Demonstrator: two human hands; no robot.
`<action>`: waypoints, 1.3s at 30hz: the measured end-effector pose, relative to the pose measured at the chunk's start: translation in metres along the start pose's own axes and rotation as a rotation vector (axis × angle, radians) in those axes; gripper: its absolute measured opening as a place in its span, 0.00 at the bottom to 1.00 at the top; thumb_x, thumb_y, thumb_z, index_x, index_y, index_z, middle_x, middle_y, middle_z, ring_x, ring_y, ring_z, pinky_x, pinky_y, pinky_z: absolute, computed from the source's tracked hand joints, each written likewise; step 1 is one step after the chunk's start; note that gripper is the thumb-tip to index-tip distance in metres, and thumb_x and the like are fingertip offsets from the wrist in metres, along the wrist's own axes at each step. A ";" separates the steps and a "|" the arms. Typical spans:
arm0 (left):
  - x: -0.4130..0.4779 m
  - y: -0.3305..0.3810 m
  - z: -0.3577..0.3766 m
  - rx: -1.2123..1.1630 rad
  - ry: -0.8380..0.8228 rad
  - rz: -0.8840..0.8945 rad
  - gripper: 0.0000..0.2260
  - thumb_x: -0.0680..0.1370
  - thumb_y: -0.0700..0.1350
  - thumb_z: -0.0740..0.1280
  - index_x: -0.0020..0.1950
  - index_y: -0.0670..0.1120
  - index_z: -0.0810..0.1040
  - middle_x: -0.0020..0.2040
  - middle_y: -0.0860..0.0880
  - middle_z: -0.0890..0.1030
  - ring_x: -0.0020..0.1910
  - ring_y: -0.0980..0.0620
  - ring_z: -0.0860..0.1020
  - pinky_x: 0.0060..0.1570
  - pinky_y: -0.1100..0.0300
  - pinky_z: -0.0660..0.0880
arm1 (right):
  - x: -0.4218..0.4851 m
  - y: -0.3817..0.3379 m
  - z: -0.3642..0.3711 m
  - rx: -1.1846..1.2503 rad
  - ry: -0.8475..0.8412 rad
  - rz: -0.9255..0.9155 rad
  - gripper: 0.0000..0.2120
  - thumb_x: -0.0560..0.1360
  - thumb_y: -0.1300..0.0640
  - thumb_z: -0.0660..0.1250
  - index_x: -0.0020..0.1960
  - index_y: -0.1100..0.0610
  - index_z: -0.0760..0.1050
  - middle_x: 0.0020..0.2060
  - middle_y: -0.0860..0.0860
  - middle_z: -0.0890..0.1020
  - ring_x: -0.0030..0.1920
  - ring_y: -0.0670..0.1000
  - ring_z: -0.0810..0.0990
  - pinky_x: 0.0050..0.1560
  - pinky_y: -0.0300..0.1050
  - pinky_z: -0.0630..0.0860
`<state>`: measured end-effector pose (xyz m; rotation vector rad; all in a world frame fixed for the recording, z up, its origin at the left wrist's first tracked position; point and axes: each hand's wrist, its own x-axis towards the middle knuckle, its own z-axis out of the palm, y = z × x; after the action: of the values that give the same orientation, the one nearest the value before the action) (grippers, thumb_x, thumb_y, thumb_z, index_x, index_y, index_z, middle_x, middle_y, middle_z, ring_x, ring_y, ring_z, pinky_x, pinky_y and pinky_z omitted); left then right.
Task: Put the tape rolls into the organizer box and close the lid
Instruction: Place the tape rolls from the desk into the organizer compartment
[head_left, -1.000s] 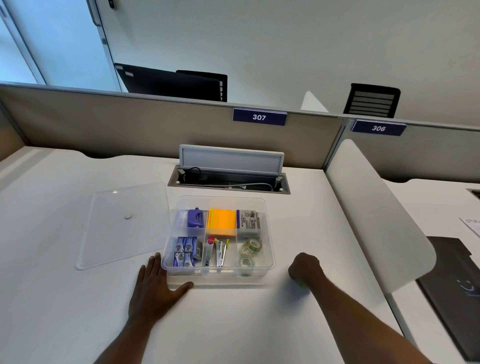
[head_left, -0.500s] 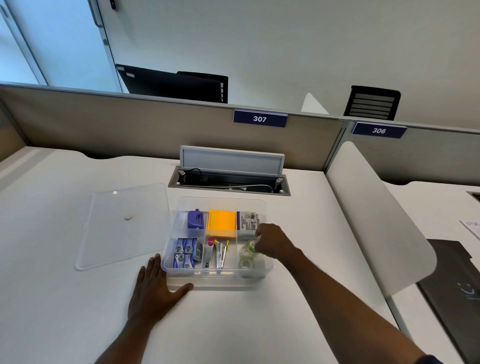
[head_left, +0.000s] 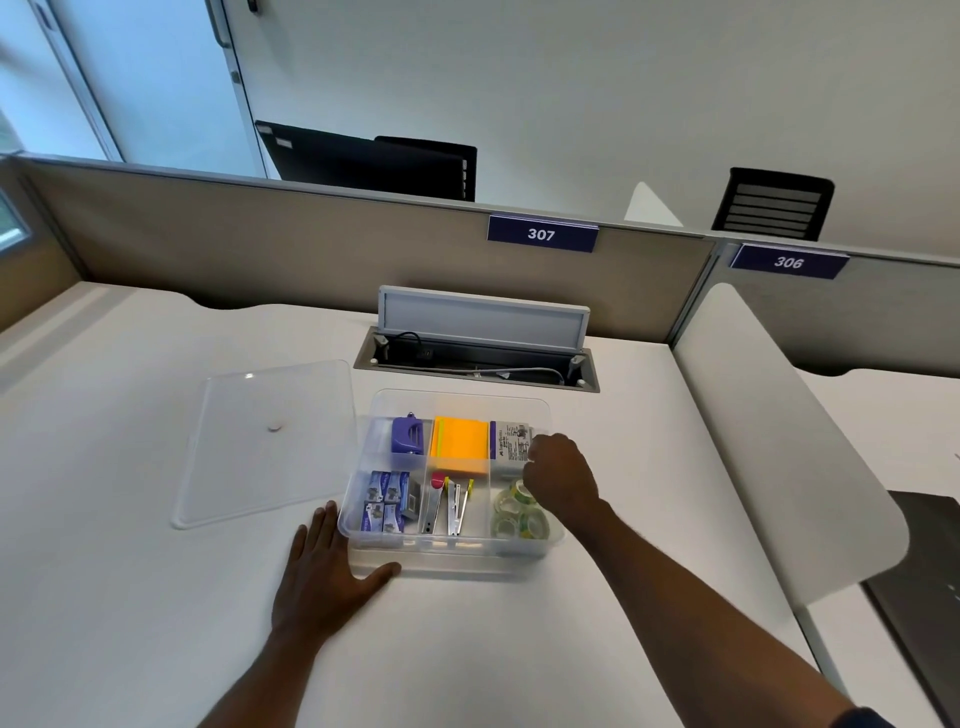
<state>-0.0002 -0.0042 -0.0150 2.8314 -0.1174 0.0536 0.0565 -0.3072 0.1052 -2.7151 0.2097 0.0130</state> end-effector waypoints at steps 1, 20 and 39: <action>0.000 0.000 0.000 0.000 0.000 0.000 0.50 0.66 0.77 0.54 0.75 0.43 0.58 0.75 0.43 0.62 0.76 0.47 0.58 0.75 0.48 0.55 | 0.001 -0.001 0.000 -0.007 -0.002 -0.021 0.09 0.73 0.60 0.63 0.51 0.63 0.76 0.50 0.61 0.79 0.50 0.58 0.79 0.49 0.48 0.80; -0.001 0.001 -0.001 -0.009 -0.013 -0.015 0.50 0.65 0.78 0.53 0.76 0.44 0.55 0.77 0.44 0.60 0.77 0.48 0.54 0.76 0.52 0.50 | -0.010 0.003 0.033 -0.166 -0.479 -0.176 0.21 0.75 0.65 0.61 0.68 0.59 0.67 0.66 0.59 0.74 0.65 0.58 0.73 0.67 0.52 0.71; -0.001 0.002 -0.002 -0.021 -0.011 -0.018 0.50 0.65 0.77 0.54 0.76 0.43 0.55 0.76 0.43 0.60 0.77 0.47 0.55 0.76 0.52 0.50 | -0.009 -0.001 0.028 -0.137 -0.176 0.013 0.13 0.76 0.61 0.60 0.59 0.61 0.71 0.59 0.60 0.79 0.54 0.61 0.80 0.53 0.50 0.78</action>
<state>-0.0013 -0.0057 -0.0123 2.8114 -0.0948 0.0320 0.0480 -0.2937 0.0804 -2.8288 0.1804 0.2793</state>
